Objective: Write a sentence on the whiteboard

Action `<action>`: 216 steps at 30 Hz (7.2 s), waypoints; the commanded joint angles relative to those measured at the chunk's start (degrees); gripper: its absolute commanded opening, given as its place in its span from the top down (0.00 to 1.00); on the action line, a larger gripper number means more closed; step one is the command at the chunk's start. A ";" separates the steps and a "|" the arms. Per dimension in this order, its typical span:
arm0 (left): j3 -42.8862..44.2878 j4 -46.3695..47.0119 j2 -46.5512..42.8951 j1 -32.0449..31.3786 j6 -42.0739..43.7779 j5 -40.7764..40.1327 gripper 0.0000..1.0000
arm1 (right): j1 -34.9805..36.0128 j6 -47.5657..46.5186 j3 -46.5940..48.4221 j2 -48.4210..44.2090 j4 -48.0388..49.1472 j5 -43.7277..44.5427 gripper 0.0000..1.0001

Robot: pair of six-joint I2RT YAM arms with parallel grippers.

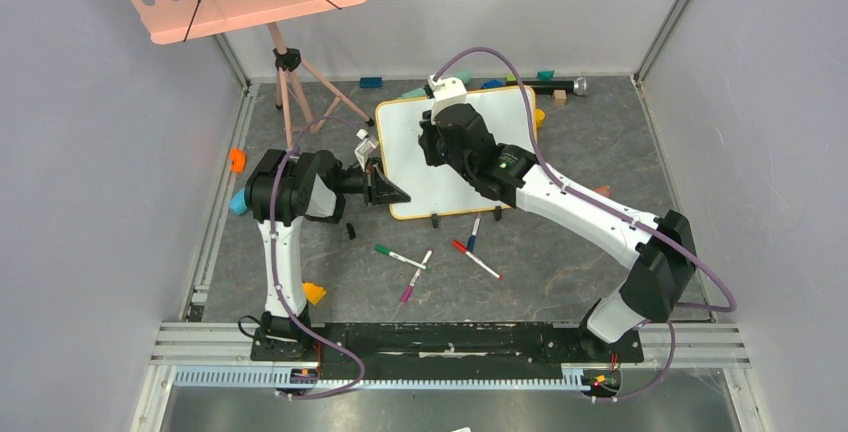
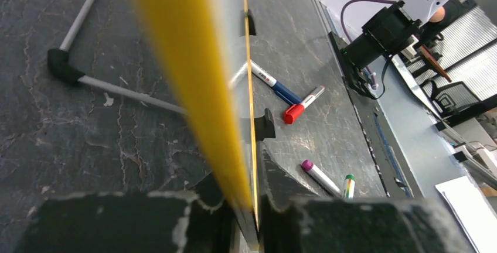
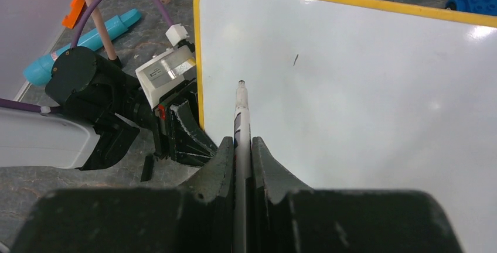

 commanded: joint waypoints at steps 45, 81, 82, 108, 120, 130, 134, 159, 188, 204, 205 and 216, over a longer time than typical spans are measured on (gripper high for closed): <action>-0.89 3.78 -1.90 -0.27 -0.88 -0.03 0.66 | 1.31 4.03 10.79 8.00 -0.01 0.32 1.00; -16.34 3.78 -12.43 -0.10 6.85 -25.30 0.98 | 0.90 4.48 1.84 -4.18 -1.31 6.58 1.00; -16.38 3.78 -12.22 0.34 6.51 -25.41 0.98 | 0.89 4.64 1.61 -4.42 -1.32 6.51 1.00; -7.52 3.78 -5.54 1.31 -0.46 -10.01 0.52 | 0.53 4.98 0.82 -4.76 -0.80 6.59 1.00; -4.27 3.78 -2.43 2.68 -0.25 -5.94 0.73 | 0.56 4.74 0.43 -5.02 -0.63 6.12 1.00; -1.60 3.78 -0.05 3.24 -1.16 -6.19 0.98 | 0.47 4.13 0.31 -5.25 -0.63 5.10 1.00; -3.03 3.78 -1.11 3.15 -0.81 -6.61 0.98 | 0.46 4.36 1.89 -3.45 -0.39 3.62 1.00; -4.75 3.78 -1.99 2.28 -1.68 -7.14 0.91 | 1.24 6.12 24.15 18.55 -0.87 -1.47 1.00; -4.33 3.78 -1.45 2.08 -2.21 -6.94 0.93 | -1.05 4.66 27.37 24.11 3.23 -0.51 1.00; -4.72 3.79 -1.75 1.92 -1.79 -6.98 0.93 | -1.49 5.62 26.26 25.27 3.15 -0.09 1.00; -4.76 3.78 -1.81 1.92 -1.77 -6.98 0.93 | -1.51 5.78 25.65 25.02 3.14 -0.02 1.00; -4.85 3.78 -1.90 1.92 -1.60 -7.13 0.94 | -1.57 7.00 18.24 22.08 3.37 -1.15 1.00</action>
